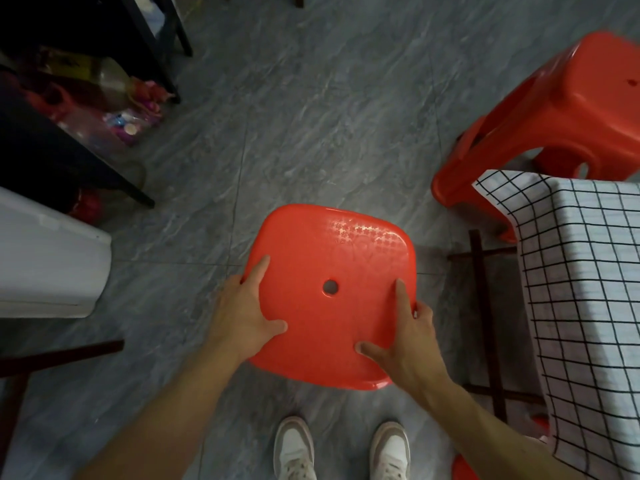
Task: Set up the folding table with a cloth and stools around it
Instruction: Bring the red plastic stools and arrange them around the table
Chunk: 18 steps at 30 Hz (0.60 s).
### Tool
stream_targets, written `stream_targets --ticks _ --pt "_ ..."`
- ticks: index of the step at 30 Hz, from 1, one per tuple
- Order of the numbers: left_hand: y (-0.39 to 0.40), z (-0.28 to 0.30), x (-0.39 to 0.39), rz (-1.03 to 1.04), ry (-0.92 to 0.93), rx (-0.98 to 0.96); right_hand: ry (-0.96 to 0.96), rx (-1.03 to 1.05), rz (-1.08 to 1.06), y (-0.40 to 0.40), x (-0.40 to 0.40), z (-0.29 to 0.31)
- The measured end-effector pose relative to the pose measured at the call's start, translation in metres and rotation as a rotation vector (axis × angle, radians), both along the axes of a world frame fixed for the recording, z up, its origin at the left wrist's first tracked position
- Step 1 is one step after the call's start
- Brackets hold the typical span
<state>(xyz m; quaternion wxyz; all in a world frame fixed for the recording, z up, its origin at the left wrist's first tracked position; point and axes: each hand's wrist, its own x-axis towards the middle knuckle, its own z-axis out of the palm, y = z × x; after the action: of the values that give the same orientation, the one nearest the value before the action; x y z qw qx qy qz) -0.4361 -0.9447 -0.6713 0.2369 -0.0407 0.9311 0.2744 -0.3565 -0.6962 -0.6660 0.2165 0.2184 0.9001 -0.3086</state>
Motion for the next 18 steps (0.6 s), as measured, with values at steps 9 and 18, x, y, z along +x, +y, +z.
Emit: stream_targets --ticks 9,18 --pt "-0.004 0.006 0.022 0.024 -0.022 -0.031 0.026 0.001 0.096 0.006 -0.014 0.0" --pt "-0.009 0.003 0.024 -0.01 -0.059 -0.013 -0.037 0.017 0.107 0.001 -0.006 0.003"
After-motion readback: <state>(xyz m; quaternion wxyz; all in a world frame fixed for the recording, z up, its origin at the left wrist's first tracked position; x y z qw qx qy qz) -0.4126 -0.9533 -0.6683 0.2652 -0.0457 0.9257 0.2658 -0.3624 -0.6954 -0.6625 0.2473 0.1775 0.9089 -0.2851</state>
